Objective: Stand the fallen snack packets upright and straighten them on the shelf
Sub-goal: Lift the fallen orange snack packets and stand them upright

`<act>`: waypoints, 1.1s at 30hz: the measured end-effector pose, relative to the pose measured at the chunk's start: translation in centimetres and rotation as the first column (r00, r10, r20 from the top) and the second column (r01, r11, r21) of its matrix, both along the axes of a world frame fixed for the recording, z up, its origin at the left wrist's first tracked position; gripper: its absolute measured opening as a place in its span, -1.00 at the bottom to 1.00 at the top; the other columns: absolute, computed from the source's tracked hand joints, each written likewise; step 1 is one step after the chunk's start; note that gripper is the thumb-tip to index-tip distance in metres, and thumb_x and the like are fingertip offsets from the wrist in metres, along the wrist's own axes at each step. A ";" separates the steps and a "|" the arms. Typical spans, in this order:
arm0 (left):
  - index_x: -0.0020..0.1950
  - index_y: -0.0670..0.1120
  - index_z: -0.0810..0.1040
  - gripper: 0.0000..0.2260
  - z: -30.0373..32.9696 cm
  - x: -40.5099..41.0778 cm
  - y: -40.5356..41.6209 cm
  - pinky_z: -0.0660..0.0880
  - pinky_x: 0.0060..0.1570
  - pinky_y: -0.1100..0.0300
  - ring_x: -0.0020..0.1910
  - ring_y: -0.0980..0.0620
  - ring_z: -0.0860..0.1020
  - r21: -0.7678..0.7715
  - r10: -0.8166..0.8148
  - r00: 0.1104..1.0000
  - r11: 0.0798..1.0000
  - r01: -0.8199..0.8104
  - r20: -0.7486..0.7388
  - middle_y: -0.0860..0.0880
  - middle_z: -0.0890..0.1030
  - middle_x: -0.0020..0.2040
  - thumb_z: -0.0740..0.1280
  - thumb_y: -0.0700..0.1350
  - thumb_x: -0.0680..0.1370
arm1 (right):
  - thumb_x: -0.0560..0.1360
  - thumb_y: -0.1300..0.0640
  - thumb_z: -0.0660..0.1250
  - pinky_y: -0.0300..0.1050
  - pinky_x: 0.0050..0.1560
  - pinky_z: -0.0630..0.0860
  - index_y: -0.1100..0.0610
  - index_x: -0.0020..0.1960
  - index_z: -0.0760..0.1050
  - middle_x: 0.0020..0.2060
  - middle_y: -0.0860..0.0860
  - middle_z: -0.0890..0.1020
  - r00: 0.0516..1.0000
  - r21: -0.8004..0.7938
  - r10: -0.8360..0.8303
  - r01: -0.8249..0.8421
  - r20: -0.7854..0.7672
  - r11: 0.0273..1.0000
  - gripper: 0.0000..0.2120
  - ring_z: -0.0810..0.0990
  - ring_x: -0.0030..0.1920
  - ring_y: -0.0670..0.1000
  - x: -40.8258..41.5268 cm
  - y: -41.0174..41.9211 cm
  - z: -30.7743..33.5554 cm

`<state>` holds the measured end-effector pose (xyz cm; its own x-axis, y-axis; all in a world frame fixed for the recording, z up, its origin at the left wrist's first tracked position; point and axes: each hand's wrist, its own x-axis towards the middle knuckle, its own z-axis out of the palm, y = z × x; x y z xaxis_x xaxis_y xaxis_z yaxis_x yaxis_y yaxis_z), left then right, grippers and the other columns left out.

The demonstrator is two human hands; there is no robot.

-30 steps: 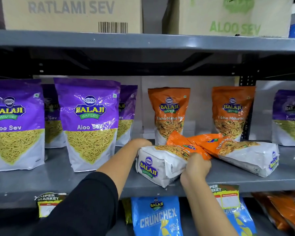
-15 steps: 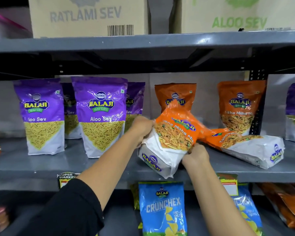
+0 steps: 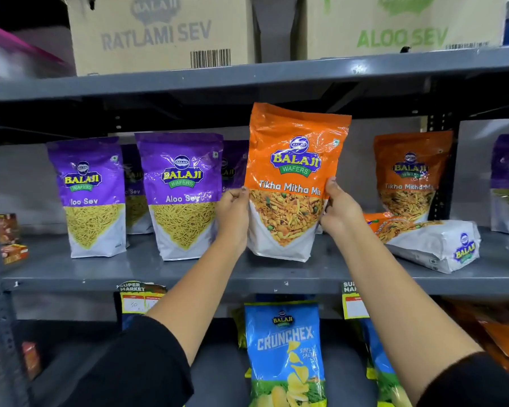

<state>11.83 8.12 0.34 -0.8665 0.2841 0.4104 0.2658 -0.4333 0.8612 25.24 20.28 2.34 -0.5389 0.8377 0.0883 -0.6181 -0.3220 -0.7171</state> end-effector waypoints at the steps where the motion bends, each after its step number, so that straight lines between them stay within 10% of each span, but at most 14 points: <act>1: -0.19 -0.02 0.55 -0.84 -0.4 0.1 0.2 0.51 0.10 -0.05 -0.11 -0.02 0.52 0.012 -0.020 0.999 1.000 0.020 0.030 -0.06 0.58 -0.16 0.32 -0.04 0.57 | 0.48 -0.02 0.43 0.19 -0.05 0.66 0.09 0.13 0.61 0.05 0.11 0.72 1.000 0.009 -0.019 0.019 0.020 1.000 -0.72 0.72 -0.01 0.14 0.1 0.1 0.1; 11: -0.07 -0.12 0.52 -0.86 -1.2 0.7 2.8 0.46 -0.25 0.20 -0.28 0.09 0.50 0.118 -0.063 0.975 0.992 0.038 0.215 0.03 0.54 -0.26 0.28 -0.07 0.61 | 0.48 0.02 0.44 0.20 0.02 0.64 0.10 -0.05 0.62 -0.06 0.10 0.75 0.998 0.074 -0.064 0.062 0.026 0.995 -0.85 0.74 -0.06 0.13 -0.4 1.0 0.6; 19: 0.04 -0.08 0.59 -0.83 -2.4 0.1 3.4 0.45 -0.09 0.14 -0.03 -0.09 0.54 -0.128 0.104 0.954 0.989 -0.070 0.282 -0.10 0.62 0.01 0.21 -0.11 0.62 | 0.53 -0.01 0.37 0.17 0.13 0.60 0.10 0.10 0.64 0.02 0.06 0.73 0.975 0.199 -0.119 0.081 0.189 0.977 -0.76 0.71 0.04 0.11 -2.4 2.9 -1.2; 23: 0.11 -0.02 0.51 -0.84 -3.4 2.0 3.8 0.42 -0.04 0.15 0.04 -0.02 0.53 -0.015 0.281 0.943 0.959 -0.283 0.177 -0.04 0.58 0.13 0.18 -0.17 0.61 | 0.59 0.09 0.27 -0.02 0.12 0.56 0.09 -0.01 0.64 0.06 0.05 0.72 0.932 0.382 -0.217 0.096 0.289 0.919 -0.82 0.67 0.12 0.05 -0.8 6.3 -1.0; 26: 0.13 0.02 0.43 -0.84 -4.2 5.1 4.8 0.51 0.09 0.13 0.14 0.01 0.52 0.188 0.295 0.954 0.941 -0.280 -0.056 -0.03 0.51 0.16 0.24 -0.18 0.58 | 0.56 0.16 0.27 -0.03 0.07 0.57 0.16 0.07 0.66 0.05 0.06 0.70 0.764 0.697 -0.524 0.139 0.377 0.704 -0.79 0.65 0.10 0.08 2.9 10.1 0.2; 29: 0.10 -0.06 0.46 -0.84 -4.6 9.4 6.7 0.44 -0.07 0.40 -0.08 0.20 0.51 0.162 0.126 0.957 0.983 -0.085 -0.261 0.09 0.53 -0.01 0.26 -0.25 0.55 | 0.53 0.07 0.25 -0.01 0.06 0.53 0.13 0.04 0.63 -0.02 0.09 0.66 0.364 0.864 -0.795 -0.060 0.485 0.500 -0.77 0.61 0.00 0.17 7.9 14.3 0.6; 33: 0.10 0.02 0.43 -0.85 -5.6 13.3 12.0 0.55 0.08 0.14 0.03 0.05 0.57 -0.252 -0.325 0.945 0.919 0.303 -0.047 0.07 0.54 0.04 0.30 -0.16 0.57 | 0.42 0.00 0.18 0.17 0.24 0.49 0.20 0.24 0.50 0.18 0.20 0.60 -0.048 0.677 -0.695 -0.187 0.717 0.712 -0.53 0.59 0.17 0.28 12.4 18.1 -1.5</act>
<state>25.16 20.07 -5.24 -0.6811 0.6341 0.3660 0.2274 -0.2920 0.9290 37.66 38.35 0.82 -0.2180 0.9617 0.1660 0.7934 0.2737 -0.5437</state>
